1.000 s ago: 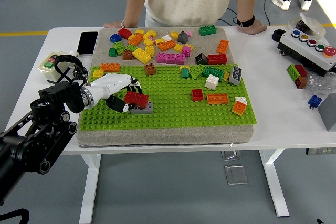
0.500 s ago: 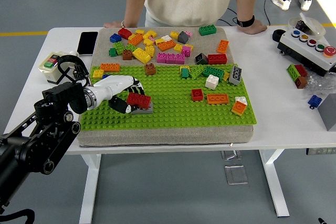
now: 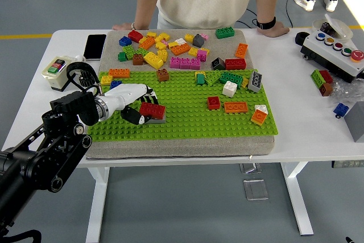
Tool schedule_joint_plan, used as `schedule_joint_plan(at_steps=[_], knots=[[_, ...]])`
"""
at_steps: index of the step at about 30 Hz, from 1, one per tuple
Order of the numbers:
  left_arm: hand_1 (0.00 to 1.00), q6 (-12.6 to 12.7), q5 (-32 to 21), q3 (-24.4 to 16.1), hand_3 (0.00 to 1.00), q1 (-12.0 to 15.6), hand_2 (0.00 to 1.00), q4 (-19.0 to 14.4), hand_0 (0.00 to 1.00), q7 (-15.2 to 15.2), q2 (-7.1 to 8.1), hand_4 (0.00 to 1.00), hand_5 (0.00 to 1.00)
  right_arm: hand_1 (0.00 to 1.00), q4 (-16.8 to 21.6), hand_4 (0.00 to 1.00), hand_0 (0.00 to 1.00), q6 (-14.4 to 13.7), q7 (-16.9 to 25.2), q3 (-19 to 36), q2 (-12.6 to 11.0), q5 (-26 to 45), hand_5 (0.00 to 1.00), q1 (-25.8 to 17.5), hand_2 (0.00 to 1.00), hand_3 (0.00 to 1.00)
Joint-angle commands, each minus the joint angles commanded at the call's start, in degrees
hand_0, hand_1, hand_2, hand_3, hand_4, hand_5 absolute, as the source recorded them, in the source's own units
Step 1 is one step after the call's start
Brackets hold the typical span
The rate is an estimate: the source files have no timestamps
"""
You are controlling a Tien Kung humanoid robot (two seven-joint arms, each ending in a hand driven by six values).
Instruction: Pick up the brick,pile it on top of brick,press brick,pick up the brick,pile it on top of brick,press brick
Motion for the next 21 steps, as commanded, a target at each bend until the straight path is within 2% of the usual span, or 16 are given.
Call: schedule_joint_plan(at_steps=[10, 21], knots=[[0.634, -1.0, 0.0, -0.2, 0.554, 0.0, 0.61, -1.1, 0.67, 2.1, -0.09, 0.523, 0.1, 0.687, 0.0, 0.998, 0.755, 0.0, 0.0, 0.1, 0.0, 0.1, 0.64, 0.0, 0.733, 0.737], [0.631, -3.1, 0.0, -0.3, 0.551, 0.6, 0.608, -4.0, 0.672, 4.0, 0.15, 0.518, 0.106, 0.687, 0.0, 0.998, 0.755, 0.0, 0.0, -0.1, -0.2, 0.0, 0.639, 0.0, 0.733, 0.738]])
